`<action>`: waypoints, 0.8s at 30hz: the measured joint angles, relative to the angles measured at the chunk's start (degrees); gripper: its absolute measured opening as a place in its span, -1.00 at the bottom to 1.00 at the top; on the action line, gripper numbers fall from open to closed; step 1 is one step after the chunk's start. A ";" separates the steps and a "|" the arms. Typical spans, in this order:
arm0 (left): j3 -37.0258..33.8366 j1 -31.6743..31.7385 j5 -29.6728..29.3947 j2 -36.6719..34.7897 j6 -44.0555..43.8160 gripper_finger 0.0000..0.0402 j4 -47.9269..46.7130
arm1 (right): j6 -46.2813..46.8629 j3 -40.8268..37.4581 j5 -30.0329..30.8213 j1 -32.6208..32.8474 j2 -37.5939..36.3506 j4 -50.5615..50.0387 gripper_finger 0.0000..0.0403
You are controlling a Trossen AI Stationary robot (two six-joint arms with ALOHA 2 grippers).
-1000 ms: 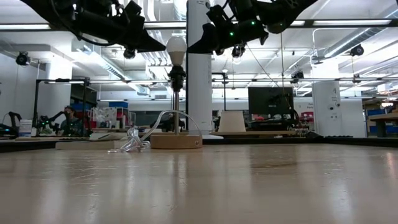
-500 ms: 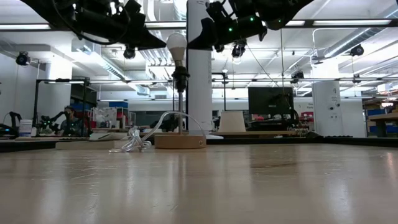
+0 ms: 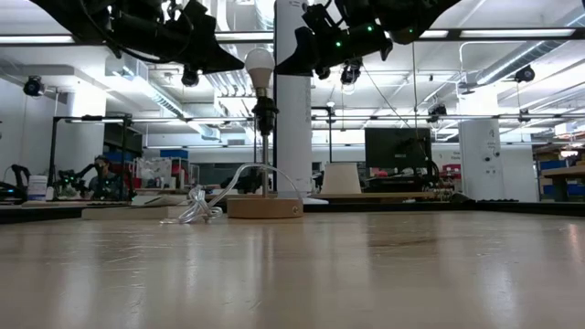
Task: Screw lightbulb
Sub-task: Insert the lightbulb into the lamp
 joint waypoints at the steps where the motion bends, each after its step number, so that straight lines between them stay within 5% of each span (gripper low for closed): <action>1: 0.00 0.00 0.00 0.00 0.00 -1.00 0.01 | 0.12 0.00 0.01 0.00 0.00 -0.10 -1.00; 24: 0.00 0.00 0.04 3.63 -1.55 -1.00 4.15 | -0.21 -0.07 2.57 0.13 0.12 -3.11 -1.00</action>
